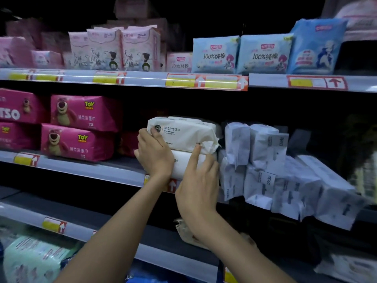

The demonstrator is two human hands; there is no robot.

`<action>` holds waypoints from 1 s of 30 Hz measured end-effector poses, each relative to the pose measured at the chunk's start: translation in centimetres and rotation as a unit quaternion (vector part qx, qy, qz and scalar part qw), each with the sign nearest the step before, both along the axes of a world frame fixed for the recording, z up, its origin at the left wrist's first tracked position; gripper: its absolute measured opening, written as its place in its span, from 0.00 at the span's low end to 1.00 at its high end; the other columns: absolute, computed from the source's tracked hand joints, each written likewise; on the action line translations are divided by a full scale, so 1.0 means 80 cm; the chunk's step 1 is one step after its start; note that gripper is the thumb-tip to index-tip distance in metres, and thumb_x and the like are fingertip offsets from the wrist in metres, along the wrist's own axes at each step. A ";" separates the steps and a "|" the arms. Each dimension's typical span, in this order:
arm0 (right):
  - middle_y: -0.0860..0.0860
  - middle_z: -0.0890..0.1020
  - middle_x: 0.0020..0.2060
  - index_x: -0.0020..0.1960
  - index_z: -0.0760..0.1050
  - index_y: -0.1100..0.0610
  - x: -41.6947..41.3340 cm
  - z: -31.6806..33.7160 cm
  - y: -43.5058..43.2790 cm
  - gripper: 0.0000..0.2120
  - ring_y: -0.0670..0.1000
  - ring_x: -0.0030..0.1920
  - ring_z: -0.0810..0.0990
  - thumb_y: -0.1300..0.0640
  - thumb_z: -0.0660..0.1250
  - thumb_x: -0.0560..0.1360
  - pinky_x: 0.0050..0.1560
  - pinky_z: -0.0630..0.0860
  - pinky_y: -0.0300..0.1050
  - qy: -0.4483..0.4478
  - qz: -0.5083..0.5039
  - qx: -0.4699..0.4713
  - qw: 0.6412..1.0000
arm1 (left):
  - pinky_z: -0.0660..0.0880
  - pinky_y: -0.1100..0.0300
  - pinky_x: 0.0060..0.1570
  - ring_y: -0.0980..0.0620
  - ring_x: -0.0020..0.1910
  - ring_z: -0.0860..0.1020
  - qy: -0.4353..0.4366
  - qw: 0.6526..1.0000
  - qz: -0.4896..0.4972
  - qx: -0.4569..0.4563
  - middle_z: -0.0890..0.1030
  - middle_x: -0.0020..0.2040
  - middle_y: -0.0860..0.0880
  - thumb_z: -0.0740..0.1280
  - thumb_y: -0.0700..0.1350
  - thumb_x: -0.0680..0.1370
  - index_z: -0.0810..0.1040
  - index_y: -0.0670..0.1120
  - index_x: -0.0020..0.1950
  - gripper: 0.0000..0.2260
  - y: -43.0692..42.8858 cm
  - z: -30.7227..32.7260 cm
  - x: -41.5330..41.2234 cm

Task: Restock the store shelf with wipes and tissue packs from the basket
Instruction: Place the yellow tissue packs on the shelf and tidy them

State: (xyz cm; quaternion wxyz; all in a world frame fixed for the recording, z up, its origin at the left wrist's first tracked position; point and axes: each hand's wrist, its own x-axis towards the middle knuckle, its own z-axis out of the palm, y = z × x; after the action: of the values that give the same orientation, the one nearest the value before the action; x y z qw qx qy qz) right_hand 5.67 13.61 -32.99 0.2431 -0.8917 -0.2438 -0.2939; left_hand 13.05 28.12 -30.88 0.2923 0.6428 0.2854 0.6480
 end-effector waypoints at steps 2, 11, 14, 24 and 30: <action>0.63 0.58 0.74 0.83 0.40 0.60 -0.002 0.001 0.000 0.49 0.61 0.73 0.63 0.52 0.71 0.77 0.72 0.66 0.49 0.001 0.005 -0.003 1.000 | 0.68 0.41 0.55 0.36 0.55 0.78 0.039 0.999 -0.007 0.001 0.80 0.54 0.40 0.48 0.54 0.87 0.70 0.41 0.57 0.19 0.002 0.001 -0.005; 0.58 0.53 0.79 0.81 0.55 0.55 -0.038 0.003 -0.068 0.35 0.59 0.75 0.62 0.66 0.65 0.77 0.63 0.74 0.51 0.022 0.119 -0.033 0.992 | 0.70 0.37 0.58 0.29 0.60 0.75 0.264 0.962 0.038 0.061 0.74 0.63 0.31 0.61 0.50 0.84 0.67 0.33 0.72 0.24 -0.029 -0.009 -0.070; 0.53 0.64 0.76 0.75 0.68 0.51 -0.055 -0.010 -0.128 0.27 0.56 0.71 0.70 0.64 0.63 0.78 0.58 0.78 0.51 -0.058 0.169 0.023 0.984 | 0.67 0.36 0.63 0.30 0.63 0.72 0.217 0.970 0.025 0.106 0.71 0.68 0.31 0.63 0.52 0.83 0.62 0.36 0.79 0.30 -0.081 -0.012 -0.101; 0.56 0.69 0.70 0.71 0.74 0.52 -0.005 -0.029 -0.311 0.22 0.59 0.72 0.68 0.49 0.66 0.78 0.70 0.68 0.59 -0.212 0.009 0.207 0.955 | 0.66 0.38 0.72 0.37 0.76 0.63 0.140 0.965 -0.157 0.156 0.60 0.79 0.40 0.49 0.66 0.82 0.45 0.53 0.85 0.34 -0.274 -0.041 -0.124; 0.55 0.56 0.80 0.80 0.60 0.40 0.044 -0.044 -0.331 0.31 0.59 0.81 0.55 0.38 0.64 0.79 0.74 0.65 0.63 -0.115 -0.035 0.172 0.978 | 0.50 0.35 0.80 0.39 0.84 0.42 0.155 0.969 -0.132 0.136 0.38 0.84 0.39 0.45 0.67 0.83 0.37 0.54 0.85 0.35 -0.335 -0.062 -0.072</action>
State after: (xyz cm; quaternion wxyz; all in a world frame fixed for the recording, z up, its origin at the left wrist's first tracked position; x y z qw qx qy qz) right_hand 9.16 -12.85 -36.49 0.3528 -0.8045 -0.1844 -0.4408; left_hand 7.28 1.36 -35.88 0.2366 0.8014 0.1490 0.5288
